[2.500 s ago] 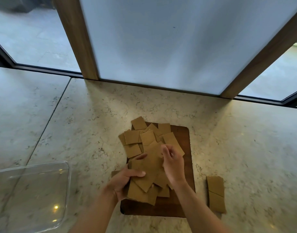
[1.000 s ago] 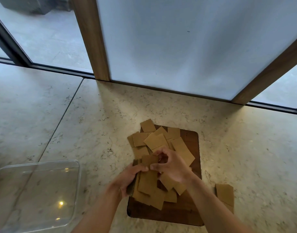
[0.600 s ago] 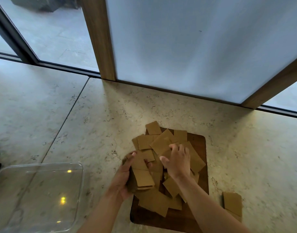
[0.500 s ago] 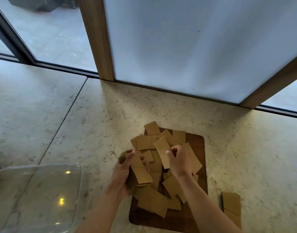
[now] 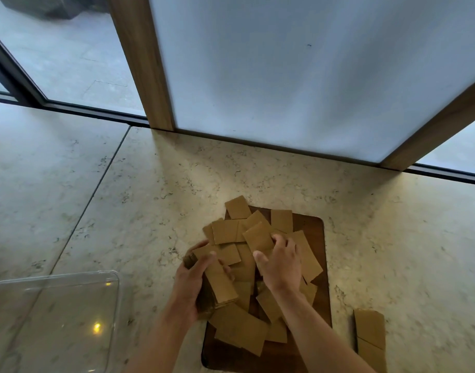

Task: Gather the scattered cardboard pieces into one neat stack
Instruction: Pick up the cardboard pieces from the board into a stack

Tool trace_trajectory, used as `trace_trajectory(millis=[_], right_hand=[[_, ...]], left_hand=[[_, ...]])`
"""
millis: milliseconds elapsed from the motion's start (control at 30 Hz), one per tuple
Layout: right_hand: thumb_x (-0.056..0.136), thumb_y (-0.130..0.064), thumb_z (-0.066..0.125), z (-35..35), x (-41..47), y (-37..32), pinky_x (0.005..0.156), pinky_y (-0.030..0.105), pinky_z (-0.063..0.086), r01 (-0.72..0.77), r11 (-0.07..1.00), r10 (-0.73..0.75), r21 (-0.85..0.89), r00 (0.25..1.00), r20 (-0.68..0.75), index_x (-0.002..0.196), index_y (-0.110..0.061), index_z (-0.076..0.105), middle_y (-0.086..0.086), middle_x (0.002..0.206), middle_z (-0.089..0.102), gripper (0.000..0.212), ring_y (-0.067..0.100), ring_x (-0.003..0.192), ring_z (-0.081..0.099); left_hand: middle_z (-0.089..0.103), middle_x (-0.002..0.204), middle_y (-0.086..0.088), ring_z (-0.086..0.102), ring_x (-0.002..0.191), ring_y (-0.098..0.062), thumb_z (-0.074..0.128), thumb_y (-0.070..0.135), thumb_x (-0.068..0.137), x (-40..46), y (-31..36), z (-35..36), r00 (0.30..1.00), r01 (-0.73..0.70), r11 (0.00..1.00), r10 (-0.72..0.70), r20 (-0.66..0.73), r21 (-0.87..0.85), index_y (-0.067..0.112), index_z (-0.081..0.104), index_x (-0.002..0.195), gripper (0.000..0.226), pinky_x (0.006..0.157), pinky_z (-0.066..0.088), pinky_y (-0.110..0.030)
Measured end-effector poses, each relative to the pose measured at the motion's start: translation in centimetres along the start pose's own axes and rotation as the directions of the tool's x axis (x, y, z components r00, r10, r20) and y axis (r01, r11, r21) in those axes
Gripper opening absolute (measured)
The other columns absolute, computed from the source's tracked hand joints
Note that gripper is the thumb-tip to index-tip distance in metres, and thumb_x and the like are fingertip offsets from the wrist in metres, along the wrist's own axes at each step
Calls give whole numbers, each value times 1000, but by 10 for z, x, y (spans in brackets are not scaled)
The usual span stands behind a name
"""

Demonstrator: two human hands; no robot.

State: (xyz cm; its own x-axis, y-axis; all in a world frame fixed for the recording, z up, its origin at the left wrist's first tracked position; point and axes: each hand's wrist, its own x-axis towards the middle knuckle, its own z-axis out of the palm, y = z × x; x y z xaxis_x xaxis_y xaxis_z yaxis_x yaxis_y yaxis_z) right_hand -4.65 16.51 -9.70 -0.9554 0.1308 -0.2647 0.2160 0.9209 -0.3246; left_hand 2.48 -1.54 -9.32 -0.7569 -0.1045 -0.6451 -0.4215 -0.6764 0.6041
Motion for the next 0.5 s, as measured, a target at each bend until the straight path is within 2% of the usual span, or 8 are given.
trace_trajectory(millis=[100,133,200,267,333,367,433,500], right_hand=[[100,-38,61,-14,7,4,69,18,46,-35,942,1,334,995,101,99,-21,64,-1,92,61,17,5,76,56],[102,-38,56,-18,6,5,62,19,43,-80,885,-1,458,985,174,87,-22,60,-3,79,58,23,4,63,51],[105,-45,47,-26,-7,2,60,19,43,-186,806,-49,562,925,377,86,-24,61,-7,72,58,32,4,58,52],[107,-51,41,-25,-22,2,67,18,48,-219,799,-167,560,814,557,97,-31,65,-11,84,67,32,1,71,64],[108,-47,40,-20,-22,15,76,22,52,-137,788,-170,601,888,427,100,-32,66,-8,96,68,31,2,88,66],[108,-41,42,-21,-15,23,81,27,51,-110,792,-35,600,974,226,102,-28,67,-4,103,66,29,9,98,65],[104,-37,51,-29,2,45,94,36,47,-185,857,253,481,964,-80,125,-19,63,7,124,57,29,28,121,55],[98,-47,59,-34,14,62,112,49,37,-302,936,309,182,951,-12,150,-16,45,17,149,42,62,38,139,38]], left_hand=[[77,97,-29,77,79,-40,86,45,73,1,4,5,999,-39,986,41,-7,163,29,59,131,66,63,65,-41],[78,98,-26,78,80,-36,87,50,68,3,4,8,999,-46,976,51,-19,214,30,59,129,69,62,64,-37],[78,108,-18,80,87,-30,88,52,63,6,2,15,998,-52,956,58,-11,288,33,61,127,72,64,65,-36],[75,116,-12,78,95,-29,88,39,75,10,-4,21,998,-57,944,50,28,325,37,65,125,55,68,66,-39],[75,115,-11,77,94,-33,80,18,88,13,-9,24,999,-40,952,29,38,303,41,71,121,42,68,66,-45],[76,113,-12,76,94,-36,75,12,90,14,-10,24,999,-26,956,16,36,292,43,72,120,43,67,65,-46],[79,109,-15,77,92,-39,67,8,93,17,-15,26,999,-4,962,-11,54,274,42,70,125,46,65,65,-47],[81,103,-22,79,90,-39,60,6,97,18,-20,28,994,19,968,-46,101,250,38,63,131,46,65,65,-48]])
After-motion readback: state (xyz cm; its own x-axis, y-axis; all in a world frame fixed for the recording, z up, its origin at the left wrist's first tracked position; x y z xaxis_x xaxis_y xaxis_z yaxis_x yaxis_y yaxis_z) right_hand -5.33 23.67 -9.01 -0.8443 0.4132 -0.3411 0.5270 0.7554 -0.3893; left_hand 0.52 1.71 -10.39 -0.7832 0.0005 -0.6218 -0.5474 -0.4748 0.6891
